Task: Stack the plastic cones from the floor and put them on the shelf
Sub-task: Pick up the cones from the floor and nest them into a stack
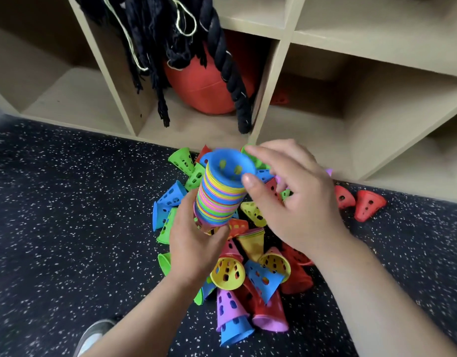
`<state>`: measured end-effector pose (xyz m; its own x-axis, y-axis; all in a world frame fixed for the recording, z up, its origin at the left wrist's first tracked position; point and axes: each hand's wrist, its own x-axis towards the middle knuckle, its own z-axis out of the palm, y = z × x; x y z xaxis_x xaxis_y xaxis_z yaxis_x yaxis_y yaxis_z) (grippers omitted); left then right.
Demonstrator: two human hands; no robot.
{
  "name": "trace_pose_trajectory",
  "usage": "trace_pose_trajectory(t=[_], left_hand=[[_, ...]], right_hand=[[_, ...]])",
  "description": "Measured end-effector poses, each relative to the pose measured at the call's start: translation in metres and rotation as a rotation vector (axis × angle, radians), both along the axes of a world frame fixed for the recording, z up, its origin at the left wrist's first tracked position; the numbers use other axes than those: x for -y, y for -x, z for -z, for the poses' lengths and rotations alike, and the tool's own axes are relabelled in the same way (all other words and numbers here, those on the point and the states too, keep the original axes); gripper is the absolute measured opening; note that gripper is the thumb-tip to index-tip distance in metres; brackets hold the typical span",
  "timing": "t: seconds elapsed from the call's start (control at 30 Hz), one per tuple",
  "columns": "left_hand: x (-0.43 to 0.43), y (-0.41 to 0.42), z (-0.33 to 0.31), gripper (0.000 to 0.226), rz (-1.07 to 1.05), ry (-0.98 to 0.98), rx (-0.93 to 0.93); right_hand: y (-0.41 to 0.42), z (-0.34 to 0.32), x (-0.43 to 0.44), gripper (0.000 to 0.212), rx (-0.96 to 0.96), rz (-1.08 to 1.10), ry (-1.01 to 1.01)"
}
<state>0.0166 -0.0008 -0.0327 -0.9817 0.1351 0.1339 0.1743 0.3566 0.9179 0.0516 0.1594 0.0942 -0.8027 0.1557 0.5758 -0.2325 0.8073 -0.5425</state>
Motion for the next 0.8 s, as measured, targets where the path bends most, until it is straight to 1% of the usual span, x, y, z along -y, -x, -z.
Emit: trace_pose_trajectory(t=[0.07,0.1,0.13,0.17,0.2,0.27,0.3,0.33,0.4,0.43,0.5,0.57,0.7,0.8], left_hand=[[0.002,0.001,-0.001,0.073,-0.004,-0.017,-0.001],[0.003,0.002,-0.001,0.073,-0.010,-0.017,-0.004],[0.005,0.003,-0.001,0.074,-0.021,-0.021,-0.001],[0.007,0.005,-0.002,0.075,-0.037,-0.030,0.004],[0.009,0.006,-0.002,0.074,-0.054,-0.035,0.007],[0.012,0.010,-0.004,0.073,-0.075,-0.037,0.008],[0.014,0.011,-0.003,0.075,-0.077,-0.038,0.009],[0.016,0.013,-0.002,0.078,-0.074,-0.042,0.010],[0.018,0.017,0.000,0.082,-0.069,-0.040,0.011],[0.019,0.019,0.001,0.083,-0.065,-0.036,0.008],[0.019,0.022,0.001,0.083,-0.056,-0.037,0.001],[0.019,0.024,0.001,0.082,-0.053,-0.045,-0.002],[0.018,0.026,-0.001,0.079,-0.059,-0.058,0.003],[0.018,0.026,-0.001,0.077,-0.057,-0.048,0.007]], right_hand=[[-0.005,0.018,-0.004,0.020,0.001,0.129,0.248],[-0.006,0.030,-0.007,0.016,0.025,0.244,0.307],[-0.005,0.044,-0.010,0.014,0.097,0.349,0.285],[-0.005,0.059,-0.011,0.016,0.208,0.394,0.203],[-0.004,0.072,-0.009,0.021,0.336,0.364,0.102],[-0.003,0.096,0.001,0.039,0.596,0.171,-0.078],[-0.001,0.104,0.007,0.049,0.704,0.074,-0.133],[0.001,0.111,0.012,0.057,0.789,0.001,-0.159],[0.009,0.123,0.020,0.062,0.888,-0.079,-0.174],[0.013,0.128,0.025,0.061,0.901,-0.087,-0.199],[0.020,0.135,0.031,0.052,0.869,-0.044,-0.214],[0.025,0.137,0.032,0.042,0.820,0.041,-0.159],[0.017,0.139,0.014,0.047,0.819,0.297,-0.034],[0.005,0.139,-0.002,0.040,0.768,0.442,0.116]])
